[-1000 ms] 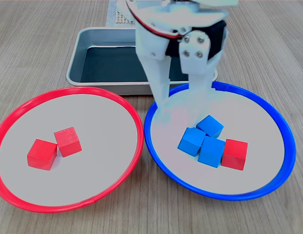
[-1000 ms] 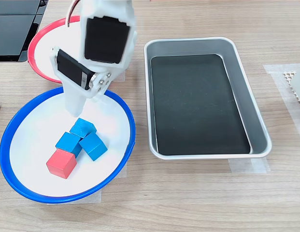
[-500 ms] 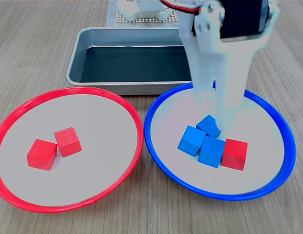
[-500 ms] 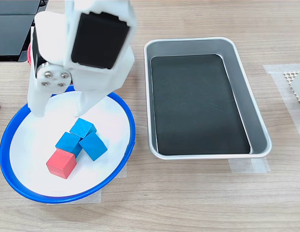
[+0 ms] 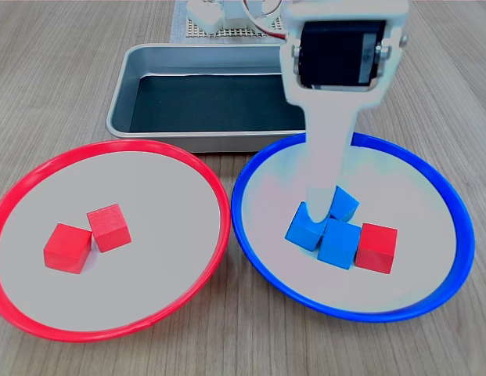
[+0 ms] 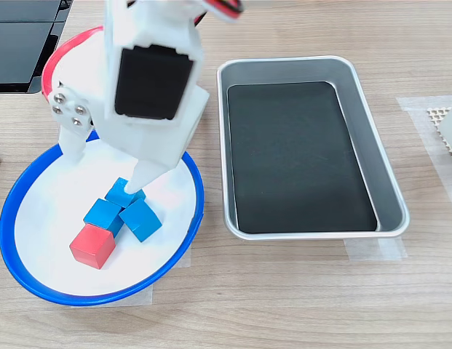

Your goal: Relocate any misplaced blocks to their matching dishes.

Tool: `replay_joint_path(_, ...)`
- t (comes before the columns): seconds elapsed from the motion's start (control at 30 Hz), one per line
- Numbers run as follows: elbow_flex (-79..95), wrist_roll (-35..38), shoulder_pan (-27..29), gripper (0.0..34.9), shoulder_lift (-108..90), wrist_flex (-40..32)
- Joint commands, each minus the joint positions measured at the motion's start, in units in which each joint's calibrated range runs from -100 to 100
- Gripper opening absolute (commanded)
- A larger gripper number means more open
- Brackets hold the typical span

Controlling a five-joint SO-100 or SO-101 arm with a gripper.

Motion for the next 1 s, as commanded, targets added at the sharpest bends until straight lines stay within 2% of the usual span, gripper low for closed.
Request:
replay_joint_path(0.0,-5.05,-0.68,-1.12,16.5,0.82,1.18)
replay_joint_path(0.3,-16.43,-0.98,-4.13,17.6,9.01,4.32)
replay_joint_path(0.63,-20.43,-1.12,-4.23,19.2,14.04,4.89)
replay_joint_path(0.97,-21.89,-1.32,-5.17,19.3,16.52,4.23)
